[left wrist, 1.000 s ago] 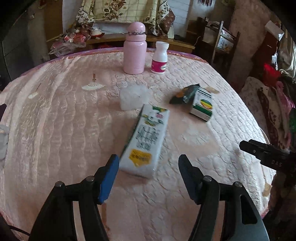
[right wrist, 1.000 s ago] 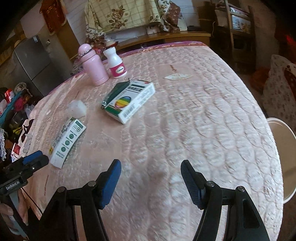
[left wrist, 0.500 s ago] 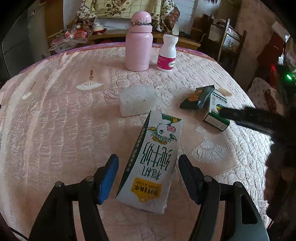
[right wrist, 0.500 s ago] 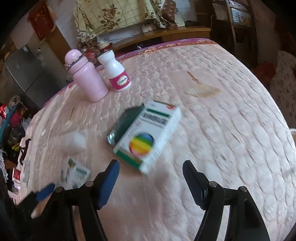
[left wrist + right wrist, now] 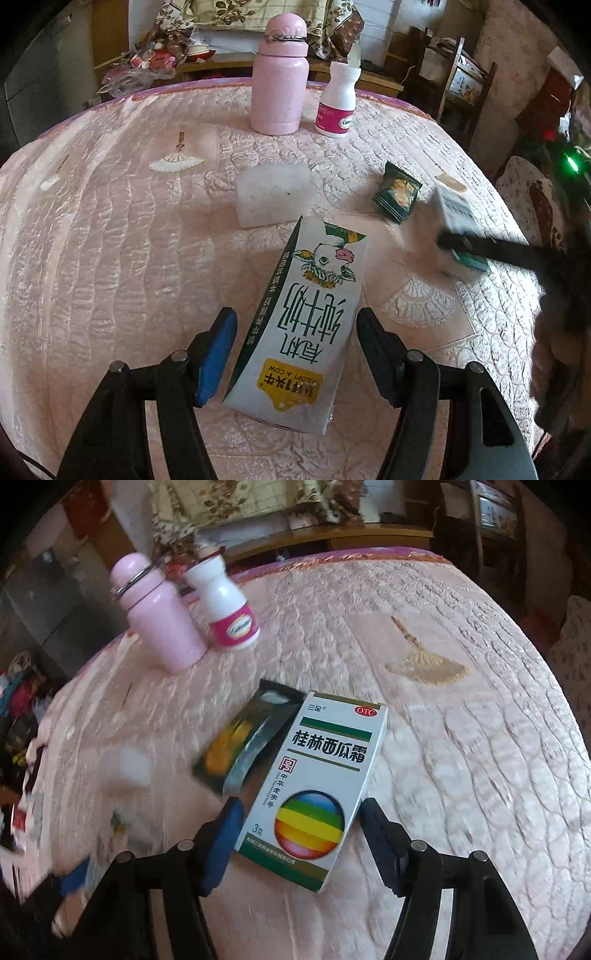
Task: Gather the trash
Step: 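Grasp the white cow-print milk carton with the left tool while the right tool grasps the rainbow medicine box, then carry both boxes over the white bucket and open both tools to drop them, then move both open tools back over the remaining trash on the bed, then grasp the white foam piece with the left tool while the right tool grasps the green snack packet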
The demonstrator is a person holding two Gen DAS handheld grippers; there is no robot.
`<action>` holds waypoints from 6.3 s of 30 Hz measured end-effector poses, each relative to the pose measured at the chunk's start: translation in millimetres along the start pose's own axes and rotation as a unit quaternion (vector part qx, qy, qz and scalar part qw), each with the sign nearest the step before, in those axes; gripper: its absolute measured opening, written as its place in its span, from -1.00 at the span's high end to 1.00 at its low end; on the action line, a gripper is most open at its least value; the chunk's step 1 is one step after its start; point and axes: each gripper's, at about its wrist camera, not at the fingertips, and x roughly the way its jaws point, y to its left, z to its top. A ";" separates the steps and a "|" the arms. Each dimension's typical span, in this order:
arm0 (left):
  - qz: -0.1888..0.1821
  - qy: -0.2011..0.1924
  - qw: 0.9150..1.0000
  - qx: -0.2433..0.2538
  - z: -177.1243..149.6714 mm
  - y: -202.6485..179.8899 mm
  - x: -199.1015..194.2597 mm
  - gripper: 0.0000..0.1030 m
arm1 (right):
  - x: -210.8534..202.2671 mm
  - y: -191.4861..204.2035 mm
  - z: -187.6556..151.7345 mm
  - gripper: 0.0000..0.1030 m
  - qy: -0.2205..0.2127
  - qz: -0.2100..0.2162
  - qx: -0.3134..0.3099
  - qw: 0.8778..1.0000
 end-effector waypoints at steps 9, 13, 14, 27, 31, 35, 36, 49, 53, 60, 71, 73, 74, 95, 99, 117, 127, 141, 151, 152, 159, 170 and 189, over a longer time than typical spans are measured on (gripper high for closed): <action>0.007 0.000 1.000 0.001 4.2 -1.6 1.9 -0.32 | -47.7 -28.0 -64.7 -0.42 0.038 0.005 -0.035 0.999; 0.017 0.009 1.000 0.008 5.4 -8.1 7.6 -0.32 | -51.4 -26.9 -64.0 -0.48 0.014 -0.012 -0.020 1.000; 0.019 0.014 1.000 0.007 4.2 -9.5 9.2 -0.32 | -49.0 -24.5 -61.8 -0.48 0.014 -0.012 -0.018 1.000; 0.006 -0.012 1.000 0.027 -10.4 -41.3 -14.8 -0.08 | -58.8 -19.6 -78.9 -0.24 -0.009 -0.027 -0.040 0.999; -0.001 -0.023 0.999 0.040 -12.3 -59.9 -23.1 -0.08 | -83.2 -28.7 -89.0 -0.24 -0.026 -0.021 -0.037 0.999; -0.011 -0.024 0.998 0.050 -14.6 -77.4 -27.9 -0.08 | -103.9 -35.6 -98.6 -0.24 -0.040 -0.023 -0.039 0.998; -0.013 -0.025 0.998 0.052 -15.5 -80.8 -28.8 -0.08 | -108.6 -37.4 -100.9 -0.24 -0.043 -0.026 -0.040 0.998; -0.051 -0.021 0.995 0.085 -22.3 -148.9 -35.1 -0.08 | -150.6 -80.8 -119.4 -0.24 -0.078 -0.046 -0.009 0.996; -0.060 -0.023 0.993 0.100 -23.1 -174.5 -34.5 -0.08 | -162.1 -99.2 -123.0 -0.24 -0.086 -0.052 0.006 0.995; -0.077 -0.023 0.989 0.120 -24.9 -216.1 -35.8 -0.08 | -179.5 -133.8 -131.5 -0.24 -0.099 -0.067 0.032 0.992; -0.096 -0.020 0.983 0.158 -28.8 -281.1 -30.1 -0.08 | -203.6 -186.3 -143.8 -0.24 -0.115 -0.093 0.071 0.986; -0.098 -0.018 0.981 0.165 -29.0 -292.8 -27.7 -0.08 | -207.2 -195.4 -146.4 -0.24 -0.116 -0.098 0.077 0.985; -0.099 -0.018 0.981 0.168 -29.0 -297.7 -26.9 -0.08 | -208.7 -199.7 -147.7 -0.24 -0.117 -0.100 0.080 0.985; -0.141 0.024 0.967 0.213 -23.3 -395.3 20.6 -0.08 | -201.5 -300.0 -162.3 -0.24 -0.098 -0.142 0.148 0.974; -0.159 0.033 0.964 0.211 -20.5 -409.7 32.2 -0.08 | -193.0 -319.0 -159.8 -0.24 -0.092 -0.150 0.162 0.971; -0.178 0.028 0.967 0.178 -11.7 -387.0 29.9 -0.33 | -171.4 -340.6 -167.1 -0.36 -0.078 -0.146 0.196 0.967; -0.124 -0.013 0.974 0.188 -18.0 -341.0 8.4 -0.33 | -171.3 -307.3 -167.7 -0.36 -0.079 -0.139 0.172 0.972; -0.069 -0.051 0.983 0.161 -18.7 -263.4 -15.4 -0.33 | -175.1 -232.5 -149.4 -0.36 -0.094 -0.115 0.119 0.982; -0.029 -0.059 0.991 0.114 -11.0 -188.6 -22.4 -0.33 | -158.4 -173.3 -128.8 -0.38 -0.094 -0.083 0.083 0.989; -0.025 -0.059 0.992 0.110 -10.0 -181.3 -22.9 -0.33 | -156.1 -167.8 -127.0 -0.38 -0.092 -0.080 0.079 0.989; -0.011 -0.051 0.996 0.070 -6.0 -124.3 -21.9 -0.33 | -130.5 -116.5 -112.3 -0.41 -0.076 -0.056 0.042 0.995; 0.019 -0.029 0.999 -0.008 11.1 -22.5 -11.1 -0.35 | -76.4 -53.9 -83.8 -0.41 -0.041 -0.013 0.004 0.999; -0.017 -0.052 0.998 -0.005 77.1 46.9 14.1 -0.64 | 16.6 20.0 31.6 -0.47 -0.014 0.042 0.056 0.997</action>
